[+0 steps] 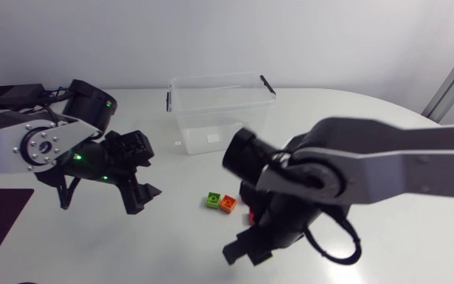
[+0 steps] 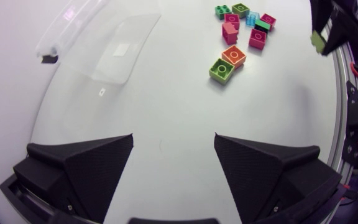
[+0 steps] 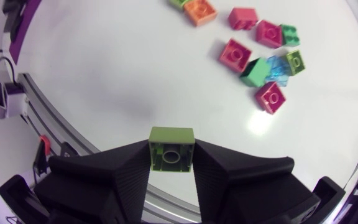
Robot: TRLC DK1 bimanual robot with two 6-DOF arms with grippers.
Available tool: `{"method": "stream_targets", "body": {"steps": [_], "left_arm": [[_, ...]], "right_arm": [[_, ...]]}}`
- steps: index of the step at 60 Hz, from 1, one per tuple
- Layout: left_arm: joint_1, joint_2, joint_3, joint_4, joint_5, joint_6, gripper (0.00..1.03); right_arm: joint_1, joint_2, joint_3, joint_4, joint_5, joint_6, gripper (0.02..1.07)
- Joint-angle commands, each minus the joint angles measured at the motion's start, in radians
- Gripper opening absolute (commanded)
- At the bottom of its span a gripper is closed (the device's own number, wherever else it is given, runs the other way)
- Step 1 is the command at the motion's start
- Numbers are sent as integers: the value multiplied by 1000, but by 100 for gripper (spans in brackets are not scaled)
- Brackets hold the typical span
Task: Place the duplo bricks in the container
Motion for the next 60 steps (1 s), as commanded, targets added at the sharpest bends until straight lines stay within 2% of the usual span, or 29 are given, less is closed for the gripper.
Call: {"method": "stream_targets", "body": {"steps": [1,9,16,24,36,60], "left_arm": [[-43,75,23,40,5,49,91],[-88,162,56,78,5,87,91],[-111,218,69,162,7,139,91],[-125,281,128,169,50,188,91],[-174,396,230,87,60,262,91],[-252,566,413,-112,59,316,90]], "right_arm": [[-70,-77,56,-11,7,-28,20],[-155,-137,91,25,-39,-66,20],[-224,-153,108,69,-109,-114,20],[-254,-171,122,117,-137,-157,20],[-320,-169,155,140,-220,-217,20],[-369,-162,195,138,-275,-280,20]]}}
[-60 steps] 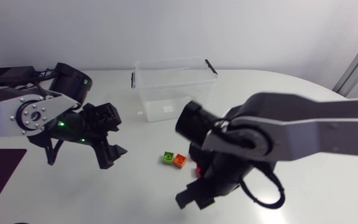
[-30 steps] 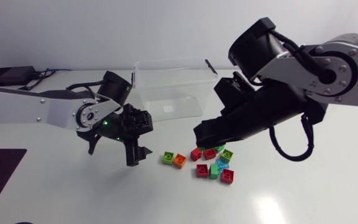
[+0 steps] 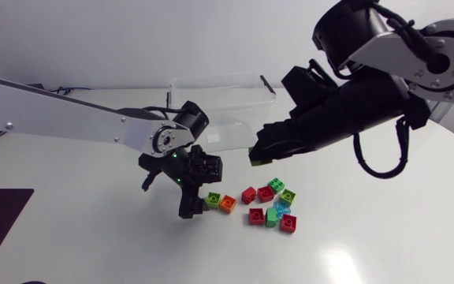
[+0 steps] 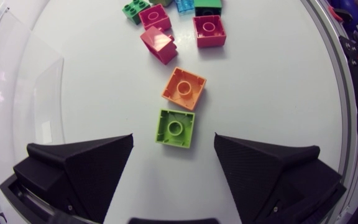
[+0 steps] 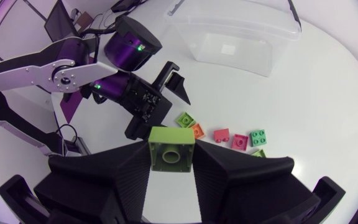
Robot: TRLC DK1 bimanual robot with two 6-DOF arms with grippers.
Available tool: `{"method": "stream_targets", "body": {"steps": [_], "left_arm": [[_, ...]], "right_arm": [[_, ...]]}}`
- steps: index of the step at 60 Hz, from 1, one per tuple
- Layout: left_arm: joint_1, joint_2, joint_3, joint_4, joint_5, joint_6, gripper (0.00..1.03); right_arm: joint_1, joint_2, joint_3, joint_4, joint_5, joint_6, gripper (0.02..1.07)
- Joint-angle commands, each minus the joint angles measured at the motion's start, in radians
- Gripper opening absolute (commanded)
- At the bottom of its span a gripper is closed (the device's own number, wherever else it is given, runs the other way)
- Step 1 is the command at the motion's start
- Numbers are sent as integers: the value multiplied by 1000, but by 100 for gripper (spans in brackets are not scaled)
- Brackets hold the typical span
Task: Place the duplo bricks in the container
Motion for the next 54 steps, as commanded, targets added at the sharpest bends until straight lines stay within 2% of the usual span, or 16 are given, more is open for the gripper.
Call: {"method": "stream_targets", "body": {"steps": [1,15,33,38,42,43,54], "left_arm": [[-12,52,66,-49,6,36,90],[-22,124,173,-202,1,46,90],[-55,227,281,-272,-34,37,83],[-62,239,299,-308,-34,36,64],[-67,236,296,-315,-34,36,37],[-67,234,296,-318,-36,34,33],[-52,179,255,-335,-54,22,31]], "right_arm": [[-17,-6,11,2,-17,-29,20],[-68,-13,-13,4,-68,-68,20],[-134,-35,-44,5,-111,-118,20],[-160,-36,-44,5,-118,-134,20],[-181,-29,-44,39,-124,-134,20],[-186,-24,-42,47,-124,-134,20],[-214,60,-12,156,-114,-100,20]]}}
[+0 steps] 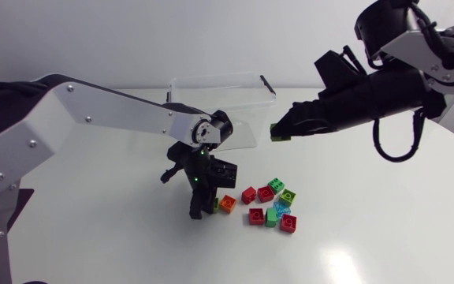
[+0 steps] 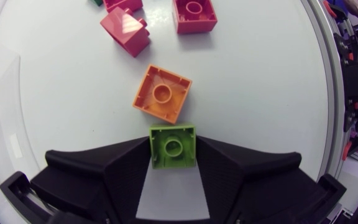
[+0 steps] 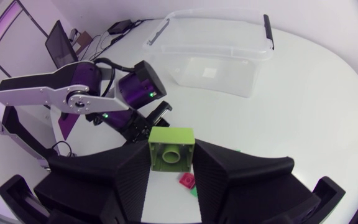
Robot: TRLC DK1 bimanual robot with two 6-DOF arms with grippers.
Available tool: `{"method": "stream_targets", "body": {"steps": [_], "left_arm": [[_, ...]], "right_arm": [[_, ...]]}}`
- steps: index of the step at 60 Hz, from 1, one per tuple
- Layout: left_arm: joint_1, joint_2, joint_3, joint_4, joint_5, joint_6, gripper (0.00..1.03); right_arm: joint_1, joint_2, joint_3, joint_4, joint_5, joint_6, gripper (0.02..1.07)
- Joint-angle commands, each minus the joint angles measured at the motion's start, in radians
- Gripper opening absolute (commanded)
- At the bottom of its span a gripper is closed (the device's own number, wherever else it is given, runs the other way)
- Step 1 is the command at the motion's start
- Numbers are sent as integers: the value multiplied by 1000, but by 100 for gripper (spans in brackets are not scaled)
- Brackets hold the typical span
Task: Place the duplo bricks in the container
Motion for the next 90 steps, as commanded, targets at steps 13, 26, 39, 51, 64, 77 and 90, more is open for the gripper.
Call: {"method": "stream_targets", "body": {"steps": [13,26,39,51,64,77,90], "left_arm": [[34,-190,-79,-24,-4,-8,31],[75,-340,-104,-32,8,-33,31],[128,-422,-85,-13,31,-65,31],[167,-448,-55,22,46,-87,31],[175,-448,-30,39,49,-91,31],[194,-445,4,68,49,-108,31],[227,-420,30,264,49,-225,33]], "right_arm": [[-11,170,96,120,26,56,20],[9,290,213,169,72,88,20],[28,411,334,212,118,108,20],[32,502,418,226,162,108,20],[32,571,495,224,187,109,20],[43,632,573,224,234,111,21],[45,706,627,229,309,109,56]]}}
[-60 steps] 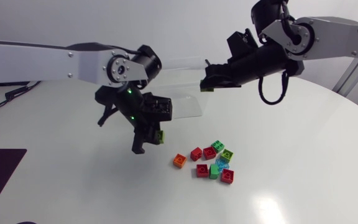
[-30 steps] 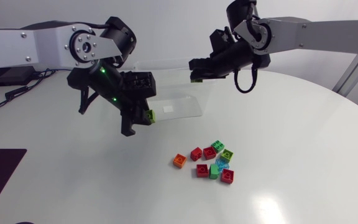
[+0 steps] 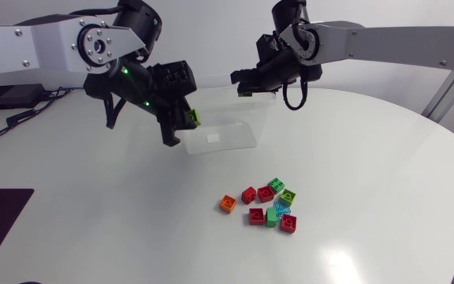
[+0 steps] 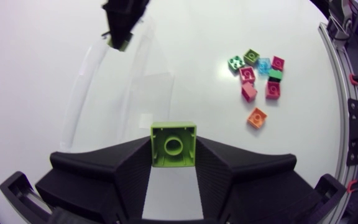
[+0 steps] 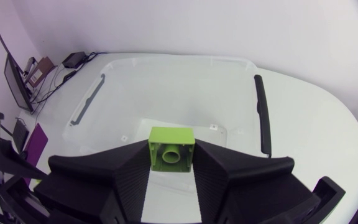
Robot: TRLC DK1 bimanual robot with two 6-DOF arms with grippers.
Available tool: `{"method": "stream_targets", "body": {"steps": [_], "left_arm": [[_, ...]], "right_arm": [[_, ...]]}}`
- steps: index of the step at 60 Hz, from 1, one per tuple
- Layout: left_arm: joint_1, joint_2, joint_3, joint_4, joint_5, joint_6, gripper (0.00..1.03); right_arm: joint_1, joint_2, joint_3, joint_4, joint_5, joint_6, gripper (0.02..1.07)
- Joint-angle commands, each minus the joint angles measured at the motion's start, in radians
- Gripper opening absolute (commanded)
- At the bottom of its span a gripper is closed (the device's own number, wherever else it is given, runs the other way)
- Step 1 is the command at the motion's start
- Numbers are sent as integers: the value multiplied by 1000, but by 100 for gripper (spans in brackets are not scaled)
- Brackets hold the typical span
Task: Place the duplo bricks in the container
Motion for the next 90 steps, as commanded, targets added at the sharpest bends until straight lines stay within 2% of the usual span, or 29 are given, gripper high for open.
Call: {"method": "stream_targets", "body": {"steps": [1,7,21,28,44,49,53,55,69,76,81,90], "left_arm": [[18,17,56,61,13,-70,33],[30,78,128,100,13,-139,33],[45,221,278,157,14,-257,33],[44,284,321,165,13,-265,47],[70,429,470,165,8,-303,48],[71,465,519,154,-1,-313,65],[70,500,574,143,-23,-332,93],[68,509,590,136,-24,-339,98],[45,445,593,84,-24,-372,99],[34,347,498,73,-16,-372,99],[19,274,415,31,0,-342,99],[-7,150,224,21,17,-276,99]], "right_arm": [[6,48,28,10,28,22,61],[6,43,31,10,33,22,103],[10,-144,-97,11,34,-10,103],[19,-268,-218,11,30,-41,103],[22,-503,-491,13,11,-82,103],[16,-538,-554,24,10,-87,103],[6,-549,-591,34,10,-88,103],[-1,-552,-601,34,10,-88,103],[-19,-572,-732,47,13,-102,103],[-36,-551,-787,71,14,-136,102],[-48,-537,-819,79,14,-170,102],[-103,-489,-861,110,11,-245,102]]}}
